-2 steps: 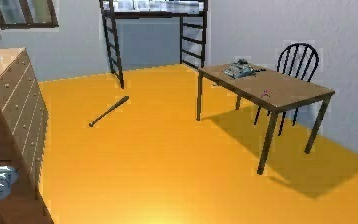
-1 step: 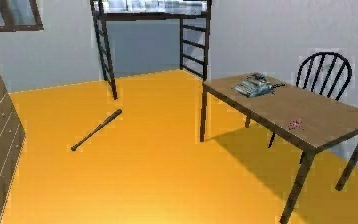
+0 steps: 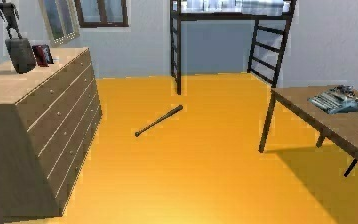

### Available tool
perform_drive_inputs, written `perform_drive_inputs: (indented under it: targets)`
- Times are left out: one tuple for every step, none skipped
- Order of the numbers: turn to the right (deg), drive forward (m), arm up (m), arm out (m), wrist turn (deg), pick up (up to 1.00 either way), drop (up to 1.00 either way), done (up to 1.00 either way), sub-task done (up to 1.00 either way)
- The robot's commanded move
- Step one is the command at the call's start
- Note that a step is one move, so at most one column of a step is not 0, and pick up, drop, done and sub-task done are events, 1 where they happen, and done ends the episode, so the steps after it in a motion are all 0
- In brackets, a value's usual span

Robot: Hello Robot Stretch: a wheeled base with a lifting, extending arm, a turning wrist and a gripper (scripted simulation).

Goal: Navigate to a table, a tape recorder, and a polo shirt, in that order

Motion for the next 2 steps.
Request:
perform_drive_inputs:
  targets:
    - [0.0, 0.9, 0.0, 0.0, 0.0, 0.0, 0.0, 0.0, 0.0]
    - [-45.0, 0.0, 0.0, 0.0, 0.0, 0.0, 0.0, 0.0, 0.0]
